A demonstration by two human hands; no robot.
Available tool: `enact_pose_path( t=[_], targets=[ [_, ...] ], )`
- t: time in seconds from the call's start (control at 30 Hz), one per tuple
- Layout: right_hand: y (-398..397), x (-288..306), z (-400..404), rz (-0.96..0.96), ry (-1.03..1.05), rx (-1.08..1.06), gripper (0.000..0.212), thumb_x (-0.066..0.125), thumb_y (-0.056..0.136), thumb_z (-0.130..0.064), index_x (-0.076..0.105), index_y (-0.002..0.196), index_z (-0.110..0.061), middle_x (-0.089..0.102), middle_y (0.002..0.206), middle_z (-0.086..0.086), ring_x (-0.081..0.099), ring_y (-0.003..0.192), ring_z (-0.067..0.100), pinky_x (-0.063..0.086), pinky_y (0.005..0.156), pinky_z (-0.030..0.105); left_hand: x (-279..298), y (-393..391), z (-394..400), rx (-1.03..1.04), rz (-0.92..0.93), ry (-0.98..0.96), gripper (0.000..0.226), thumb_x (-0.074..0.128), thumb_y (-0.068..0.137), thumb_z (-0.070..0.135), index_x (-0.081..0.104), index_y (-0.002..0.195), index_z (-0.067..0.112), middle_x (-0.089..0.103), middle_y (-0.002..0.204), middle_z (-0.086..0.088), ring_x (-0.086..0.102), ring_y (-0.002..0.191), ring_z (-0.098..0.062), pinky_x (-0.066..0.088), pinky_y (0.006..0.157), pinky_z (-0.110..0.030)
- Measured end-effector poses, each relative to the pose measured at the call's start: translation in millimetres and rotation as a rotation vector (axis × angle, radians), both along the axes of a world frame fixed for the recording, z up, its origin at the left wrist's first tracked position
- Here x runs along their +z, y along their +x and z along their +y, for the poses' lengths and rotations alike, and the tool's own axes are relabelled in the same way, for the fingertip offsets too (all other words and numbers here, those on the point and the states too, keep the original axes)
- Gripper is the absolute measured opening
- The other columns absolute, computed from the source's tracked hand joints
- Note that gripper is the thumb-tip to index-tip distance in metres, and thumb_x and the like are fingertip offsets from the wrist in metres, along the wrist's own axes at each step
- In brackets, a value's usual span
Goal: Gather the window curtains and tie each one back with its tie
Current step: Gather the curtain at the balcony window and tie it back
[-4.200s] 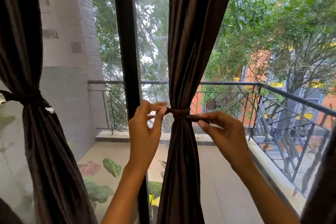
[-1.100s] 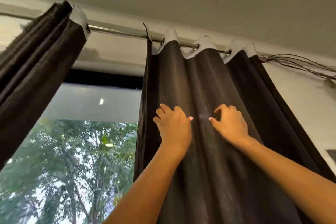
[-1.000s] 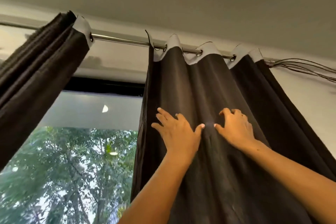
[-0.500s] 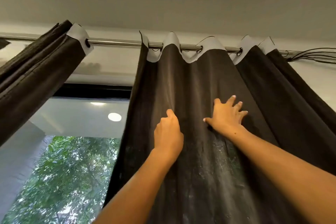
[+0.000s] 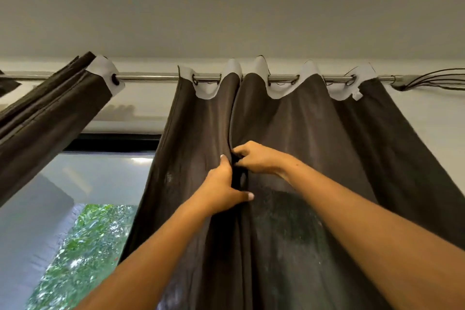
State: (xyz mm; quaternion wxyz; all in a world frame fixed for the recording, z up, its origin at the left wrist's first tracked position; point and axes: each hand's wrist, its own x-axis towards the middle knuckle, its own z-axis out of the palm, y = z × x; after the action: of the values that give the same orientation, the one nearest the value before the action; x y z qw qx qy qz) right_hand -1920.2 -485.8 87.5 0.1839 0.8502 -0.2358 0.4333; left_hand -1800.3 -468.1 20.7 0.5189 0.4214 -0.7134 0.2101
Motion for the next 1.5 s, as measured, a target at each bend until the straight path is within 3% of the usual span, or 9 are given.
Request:
enact_pose_path(
  t=[0.13, 0.3, 0.43, 0.6, 0.77, 0.9, 1.0, 1.27, 1.5],
  targets=[
    [-45.3, -0.1, -23.4, -0.409, -0.236, -0.502, 0.067, 0.026, 0.090, -0.070, 0.049, 0.135, -0.027, 0.025, 0.154, 0.017, 0.014, 0.142, 0.043, 0.008, 0.110, 0.063, -9.3, -13.9, -13.5, 0.248, -0.082, -0.108, 0.097, 0.062, 0.085, 0.008, -0.010, 0.150, 0.006, 0.048, 0.131, -0.021, 0.051, 0.118, -0.035, 0.044, 0.099, -0.037],
    [-112.4, -11.1, -61.3, -0.872, 0.052, -0.549, 0.122, 0.070, 0.076, -0.056, -0.017, 0.149, -0.012, -0.006, 0.154, 0.030, 0.011, 0.139, 0.054, 0.016, 0.109, 0.065, -17.1, -4.6, -22.5, 0.425, -0.133, -0.125, 0.097, 0.061, 0.088, 0.017, -0.013, 0.150, 0.015, 0.045, 0.134, -0.016, 0.051, 0.118, -0.032, 0.042, 0.100, -0.034],
    [-83.6, -2.2, -69.3, -0.647, -0.032, -0.486, 0.077, 0.051, 0.094, -0.013, 0.000, 0.152, -0.008, 0.049, 0.136, 0.022, 0.048, 0.124, 0.039, 0.041, 0.100, 0.042, -15.5, 4.2, -21.8, 0.393, -0.134, -0.115, 0.096, 0.062, 0.089, 0.019, -0.011, 0.151, 0.022, 0.045, 0.135, -0.011, 0.053, 0.117, -0.028, 0.042, 0.101, -0.033],
    [37.5, 12.7, -22.7, -0.318, -0.184, -0.138, 0.052, 0.052, 0.088, -0.005, 0.043, 0.139, -0.011, 0.059, 0.126, 0.020, 0.053, 0.118, 0.038, 0.044, 0.093, 0.040, -17.7, 20.6, -23.8, 0.459, -0.148, -0.183, 0.088, 0.056, 0.089, 0.010, -0.006, 0.151, 0.021, 0.044, 0.140, -0.014, 0.053, 0.117, -0.030, 0.045, 0.096, -0.036],
    [61.8, 16.3, -13.6, -0.284, -0.284, -0.359, 0.059, 0.058, 0.088, -0.032, 0.037, 0.143, -0.029, 0.028, 0.152, 0.018, 0.022, 0.139, 0.046, 0.019, 0.110, 0.058, -9.6, 51.9, -1.6, 0.943, -0.006, -0.420, 0.062, 0.056, 0.087, 0.034, 0.027, 0.142, 0.030, -0.017, 0.152, -0.029, -0.019, 0.141, -0.043, 0.003, 0.109, -0.066],
    [40.2, 9.8, -27.3, -0.540, -0.221, -0.492, 0.090, 0.064, 0.079, -0.054, 0.010, 0.150, -0.038, -0.016, 0.155, 0.025, -0.012, 0.138, 0.055, 0.004, 0.106, 0.071, 4.8, 76.8, 6.1, 0.676, 0.242, -0.108, 0.081, 0.067, 0.081, 0.048, 0.019, 0.146, 0.038, -0.021, 0.149, -0.032, -0.008, 0.140, -0.051, 0.013, 0.105, -0.070],
    [35.2, 6.3, -37.3, -0.561, -0.054, -0.367, 0.097, 0.065, 0.086, -0.037, -0.007, 0.150, -0.038, -0.023, 0.152, 0.027, 0.014, 0.139, 0.053, 0.027, 0.107, 0.059, 10.1, 82.8, -0.7, 0.385, 0.295, -0.023, 0.085, 0.074, 0.080, 0.029, 0.022, 0.147, 0.030, 0.003, 0.151, -0.027, 0.035, 0.132, -0.045, 0.033, 0.110, -0.048],
    [22.5, 6.7, -55.7, -0.477, -0.146, -0.277, 0.074, 0.044, 0.098, -0.008, -0.002, 0.153, -0.028, 0.049, 0.133, 0.022, 0.053, 0.116, 0.037, 0.044, 0.100, 0.044, 17.9, 38.8, -46.8, 0.142, -0.175, -0.278, 0.088, 0.060, 0.077, -0.004, 0.015, 0.150, 0.019, 0.009, 0.159, -0.007, 0.040, 0.132, -0.028, 0.036, 0.104, -0.030],
    [-43.1, 15.4, -67.9, -0.645, -0.077, -0.076, 0.058, 0.038, 0.096, -0.056, 0.043, 0.142, -0.022, 0.053, 0.133, 0.019, 0.052, 0.119, 0.034, 0.039, 0.100, 0.033, 42.6, -60.6, -64.7, 0.033, -0.324, -0.260, 0.085, 0.059, 0.084, 0.004, 0.008, 0.152, 0.015, 0.006, 0.159, -0.008, 0.040, 0.131, -0.035, 0.040, 0.102, -0.046]
  ],
)
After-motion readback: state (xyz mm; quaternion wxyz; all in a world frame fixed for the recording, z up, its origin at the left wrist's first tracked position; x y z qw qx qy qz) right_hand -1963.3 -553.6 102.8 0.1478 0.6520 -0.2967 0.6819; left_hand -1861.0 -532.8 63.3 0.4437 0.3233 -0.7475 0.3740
